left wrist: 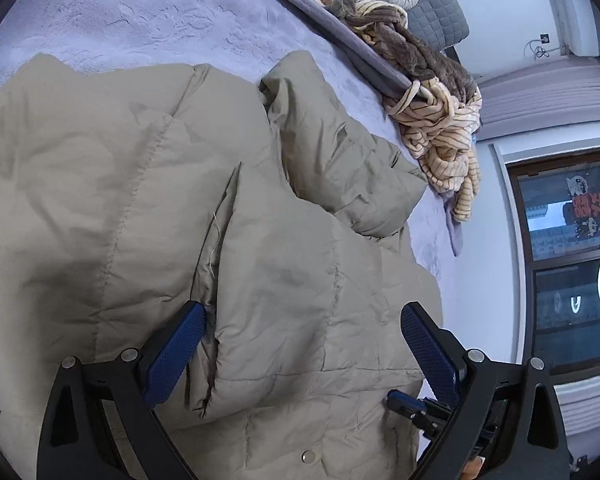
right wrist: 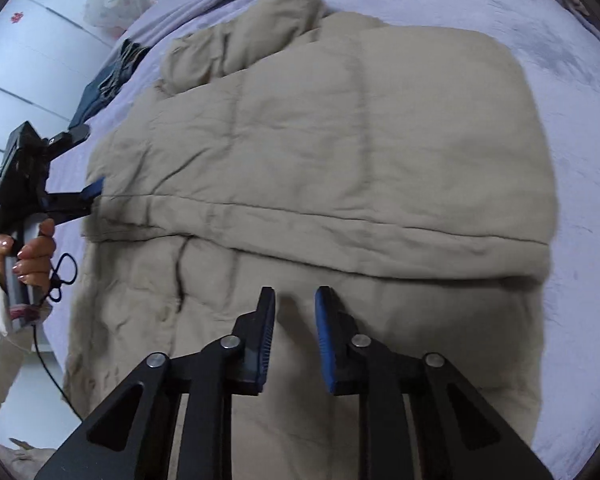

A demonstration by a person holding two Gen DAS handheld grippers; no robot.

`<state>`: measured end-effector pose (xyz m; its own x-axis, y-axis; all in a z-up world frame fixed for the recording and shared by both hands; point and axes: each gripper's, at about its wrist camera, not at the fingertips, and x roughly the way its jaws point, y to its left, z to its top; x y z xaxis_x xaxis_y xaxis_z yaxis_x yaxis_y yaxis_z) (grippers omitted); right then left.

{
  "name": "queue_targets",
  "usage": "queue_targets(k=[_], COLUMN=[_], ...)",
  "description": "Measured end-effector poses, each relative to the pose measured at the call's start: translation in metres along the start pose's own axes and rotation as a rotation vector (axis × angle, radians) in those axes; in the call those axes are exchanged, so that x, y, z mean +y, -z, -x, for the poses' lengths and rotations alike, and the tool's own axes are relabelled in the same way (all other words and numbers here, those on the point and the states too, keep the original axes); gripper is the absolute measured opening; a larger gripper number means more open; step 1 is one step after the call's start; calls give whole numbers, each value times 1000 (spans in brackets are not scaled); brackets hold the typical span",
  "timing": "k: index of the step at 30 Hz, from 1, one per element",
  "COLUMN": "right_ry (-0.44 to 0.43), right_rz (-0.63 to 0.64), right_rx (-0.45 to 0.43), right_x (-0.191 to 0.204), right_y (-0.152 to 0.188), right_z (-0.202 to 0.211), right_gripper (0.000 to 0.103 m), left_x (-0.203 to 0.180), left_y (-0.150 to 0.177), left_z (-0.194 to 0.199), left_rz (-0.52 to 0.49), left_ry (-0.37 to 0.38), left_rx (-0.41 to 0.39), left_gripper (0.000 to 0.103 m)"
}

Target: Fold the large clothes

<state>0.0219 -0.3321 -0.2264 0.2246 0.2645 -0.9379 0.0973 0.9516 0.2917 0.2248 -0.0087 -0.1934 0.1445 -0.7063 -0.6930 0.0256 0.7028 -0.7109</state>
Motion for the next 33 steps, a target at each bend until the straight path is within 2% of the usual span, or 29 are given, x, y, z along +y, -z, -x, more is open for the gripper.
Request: queue_targets(k=[1, 2, 3, 4, 7, 10, 13, 16, 19, 22, 23, 24, 25, 26, 27, 29, 32, 33], right_ry=[34, 65, 91, 139, 331, 387, 369, 332, 316, 282, 274, 273, 274, 275, 273, 271, 274, 275], right_rz=[-21, -39, -42, -29, 54, 46, 50, 78, 86, 39, 29, 27, 28, 30, 29, 26, 21, 20], right_rx=[-23, -47, -71, -95, -171, -252, -240, -194, -147, -148, -143, -139, -137, -135, -133, -134, -128, -126], right_x=[-10, -19, -25, -27, -28, -34, -34, -30, -24, -30, -33, -35, -36, -37, -37, -37, -35, -34], right_y=[-1, -4, -6, -10, -21, -23, -26, -18, -14, -13, -14, -13, -14, -14, -14, -14, -14, -15], right_z=[2, 4, 8, 10, 23, 51, 52, 37, 17, 17, 19, 19, 20, 20, 20, 20, 16, 16], right_gripper=[11, 11, 10, 10, 10, 8, 8, 8, 8, 9, 9, 9, 9, 9, 9, 11, 11, 11], left_x=[-1, -4, -8, -12, -34, -30, -6, 23, 35, 22, 17, 13, 8, 3, -2, -4, -8, -6], left_y=[1, 1, 1, 3, 11, 17, 21, 24, 29, 30, 30, 29, 29, 28, 27, 21, 11, 9], left_z=[-6, -12, -18, -18, 7, 28, 23, 15, 16, 32, 37, 43, 49, 54, 57, 53, 19, 6], left_rz=[-11, -23, -40, -55, -144, -160, -142, -93, -35, -51, -66, -80, -87, -94, -118, -128, -130, -115], left_ry=[-21, -43, -76, -90, -112, -142, -243, -295, -296, -313, -328, -336, -348, -356, -341, -319, -257, -232], left_rx=[10, 32, 60, 53, -47, -74, -39, -14, -17, -58, -71, -88, -111, -153, -162, -139, -46, -9], left_gripper=[64, 42, 8, 8, 6, 3, 3, 3, 3, 4, 10, 52, 103, 101, 102, 102, 101, 91])
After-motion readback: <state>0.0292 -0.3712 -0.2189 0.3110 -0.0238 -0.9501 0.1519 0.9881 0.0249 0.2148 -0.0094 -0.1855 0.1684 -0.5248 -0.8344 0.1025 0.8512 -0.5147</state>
